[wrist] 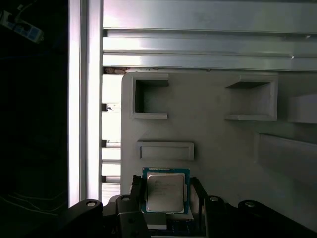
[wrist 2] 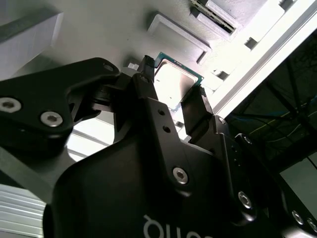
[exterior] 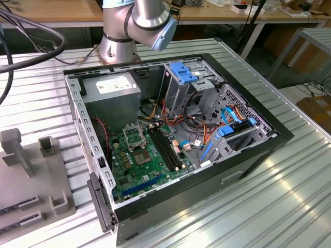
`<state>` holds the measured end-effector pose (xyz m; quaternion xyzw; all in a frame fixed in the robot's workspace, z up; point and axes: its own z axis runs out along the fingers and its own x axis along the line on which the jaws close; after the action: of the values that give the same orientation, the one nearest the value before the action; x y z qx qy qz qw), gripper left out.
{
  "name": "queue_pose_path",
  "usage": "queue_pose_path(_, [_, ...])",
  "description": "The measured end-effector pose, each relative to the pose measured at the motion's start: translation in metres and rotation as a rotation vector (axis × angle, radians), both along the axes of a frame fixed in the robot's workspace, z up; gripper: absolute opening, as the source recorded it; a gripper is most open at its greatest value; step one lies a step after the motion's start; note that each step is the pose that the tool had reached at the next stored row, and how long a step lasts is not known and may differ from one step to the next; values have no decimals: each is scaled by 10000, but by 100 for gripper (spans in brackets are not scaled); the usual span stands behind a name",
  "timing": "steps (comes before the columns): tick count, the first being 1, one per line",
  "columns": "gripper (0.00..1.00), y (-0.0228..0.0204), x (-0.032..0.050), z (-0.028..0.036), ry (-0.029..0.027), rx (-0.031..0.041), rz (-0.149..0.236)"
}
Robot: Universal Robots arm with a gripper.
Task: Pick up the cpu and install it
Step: 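Reach for the cpu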
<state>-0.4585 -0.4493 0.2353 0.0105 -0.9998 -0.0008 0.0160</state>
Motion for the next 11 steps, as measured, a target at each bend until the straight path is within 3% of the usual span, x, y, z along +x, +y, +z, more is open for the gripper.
queue_pose_path(11, [47, 0, 0, 65, -1, 0, 1])
